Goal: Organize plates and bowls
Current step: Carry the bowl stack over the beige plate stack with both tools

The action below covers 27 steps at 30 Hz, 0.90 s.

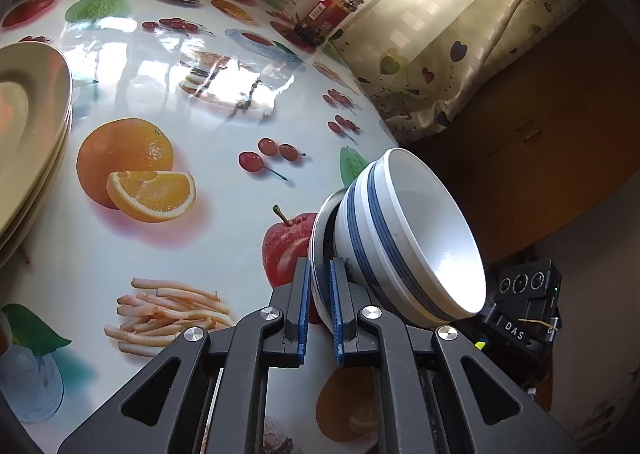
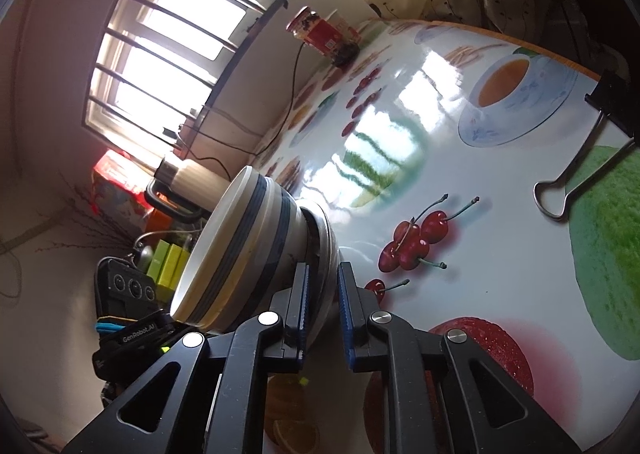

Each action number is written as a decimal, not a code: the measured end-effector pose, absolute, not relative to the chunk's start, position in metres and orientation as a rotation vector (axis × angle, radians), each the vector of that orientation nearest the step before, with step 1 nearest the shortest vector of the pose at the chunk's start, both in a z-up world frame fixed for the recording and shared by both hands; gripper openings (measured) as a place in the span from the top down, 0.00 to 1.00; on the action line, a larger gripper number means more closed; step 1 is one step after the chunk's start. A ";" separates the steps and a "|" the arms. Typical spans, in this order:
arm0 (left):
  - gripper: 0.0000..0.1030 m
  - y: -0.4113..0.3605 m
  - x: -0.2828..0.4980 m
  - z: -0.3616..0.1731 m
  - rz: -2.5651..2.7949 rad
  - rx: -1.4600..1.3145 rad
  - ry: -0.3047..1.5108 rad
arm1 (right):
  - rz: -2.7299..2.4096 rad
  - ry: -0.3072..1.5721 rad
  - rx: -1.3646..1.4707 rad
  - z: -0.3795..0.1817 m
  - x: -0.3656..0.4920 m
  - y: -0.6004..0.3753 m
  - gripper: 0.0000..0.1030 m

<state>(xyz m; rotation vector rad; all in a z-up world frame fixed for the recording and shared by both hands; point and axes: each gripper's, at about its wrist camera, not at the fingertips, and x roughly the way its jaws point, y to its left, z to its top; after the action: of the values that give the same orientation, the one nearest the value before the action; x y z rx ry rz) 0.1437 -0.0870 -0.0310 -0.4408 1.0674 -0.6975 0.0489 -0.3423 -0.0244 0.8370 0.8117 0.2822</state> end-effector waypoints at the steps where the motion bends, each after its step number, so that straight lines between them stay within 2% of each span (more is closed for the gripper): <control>1: 0.92 -0.088 0.144 -0.031 -0.696 -0.438 1.067 | 0.281 0.812 0.833 -0.024 0.049 -0.342 0.87; 27: 0.92 -0.069 0.137 -0.015 -0.669 -0.436 1.025 | 0.304 0.813 0.817 -0.016 0.056 -0.334 0.87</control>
<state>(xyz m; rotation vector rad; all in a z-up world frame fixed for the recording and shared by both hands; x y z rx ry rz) 0.1371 -0.0692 -0.0154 -0.4357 1.0248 -0.6689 0.0559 -0.3342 -0.0161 0.8168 0.8130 0.3038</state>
